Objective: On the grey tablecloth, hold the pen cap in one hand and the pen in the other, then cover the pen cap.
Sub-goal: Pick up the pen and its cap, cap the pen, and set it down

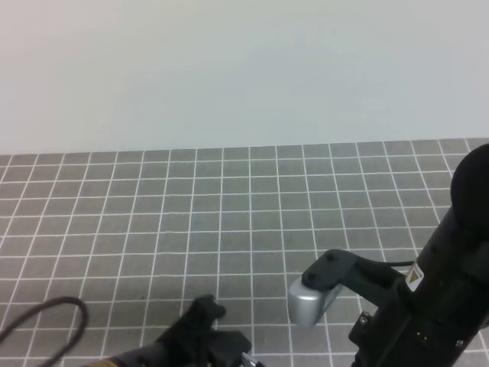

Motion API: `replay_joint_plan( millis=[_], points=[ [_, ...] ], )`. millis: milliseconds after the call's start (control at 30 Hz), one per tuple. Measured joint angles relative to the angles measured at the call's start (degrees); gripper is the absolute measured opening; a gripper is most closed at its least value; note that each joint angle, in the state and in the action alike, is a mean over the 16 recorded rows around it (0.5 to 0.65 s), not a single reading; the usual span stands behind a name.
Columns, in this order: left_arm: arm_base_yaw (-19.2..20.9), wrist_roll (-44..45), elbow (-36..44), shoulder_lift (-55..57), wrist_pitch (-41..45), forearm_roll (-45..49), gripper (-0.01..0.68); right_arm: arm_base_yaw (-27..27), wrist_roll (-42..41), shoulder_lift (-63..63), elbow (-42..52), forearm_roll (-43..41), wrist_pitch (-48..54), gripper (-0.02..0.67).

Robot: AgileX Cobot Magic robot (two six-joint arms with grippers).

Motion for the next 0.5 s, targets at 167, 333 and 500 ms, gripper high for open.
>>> replay_joint_plan(
  millis=[167,333,500],
  points=[
    [-0.1,-0.3,0.0,1.0,-1.7,-0.3,0.079,0.0,0.0,0.0,0.0,0.6,0.0,0.069],
    [-0.1,-0.7,0.0,1.3,-3.5,-1.2,0.078,0.0,0.0,0.0,0.0,0.8,0.3,0.069],
    [0.0,-1.1,0.0,1.3,-4.4,-2.3,0.078,0.0,0.0,0.0,0.0,0.7,0.6,0.069]
  ],
)
